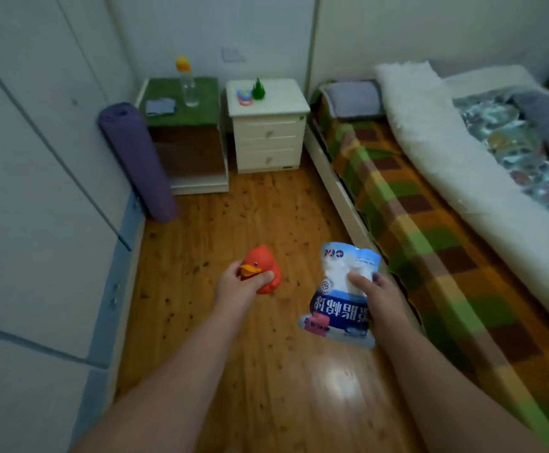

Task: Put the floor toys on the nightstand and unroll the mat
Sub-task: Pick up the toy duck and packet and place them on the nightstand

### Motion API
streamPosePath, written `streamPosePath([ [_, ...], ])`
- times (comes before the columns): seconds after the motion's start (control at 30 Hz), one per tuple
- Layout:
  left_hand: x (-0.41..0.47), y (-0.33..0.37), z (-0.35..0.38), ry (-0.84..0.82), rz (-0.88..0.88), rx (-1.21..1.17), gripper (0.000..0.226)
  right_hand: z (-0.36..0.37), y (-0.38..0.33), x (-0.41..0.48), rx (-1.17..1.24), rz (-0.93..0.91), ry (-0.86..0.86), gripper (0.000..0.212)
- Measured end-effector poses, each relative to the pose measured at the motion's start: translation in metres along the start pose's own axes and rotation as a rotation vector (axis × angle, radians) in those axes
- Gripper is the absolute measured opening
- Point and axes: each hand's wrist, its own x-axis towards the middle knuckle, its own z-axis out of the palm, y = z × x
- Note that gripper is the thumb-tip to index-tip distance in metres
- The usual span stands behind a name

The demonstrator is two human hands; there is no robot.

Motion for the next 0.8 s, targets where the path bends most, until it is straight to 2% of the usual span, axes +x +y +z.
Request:
streamPosePath([
  [0.13,0.018,0.058,-0.038,0.110,0.087,-0.025,0.064,0.056,-0.057,0.006,-0.012,-0.090,-0.066,0.056],
  [0.3,0.043,0.115,-0.068,0.168,0.161,-0.012,0.068,0.113,-0.104,0.008,-0.016,-0.116,-0.139,0.059],
  [0.43,0.066,0.151,-0.077,0.184,0.202,0.015,0.059,0.137,-0.137,0.019,-0.011,-0.152,-0.165,0.056],
  [0.5,0.080,0.167,-0.075,0.199,0.230,0.017,0.052,0.146,-0.154,0.030,-0.012,-0.170,-0.165,0.055],
  [0.8,0.168,0.235,-0.020,0.183,0.282,0.016,0.057,0.157,-0.239,0.118,-0.023,-0.263,-0.168,0.050],
])
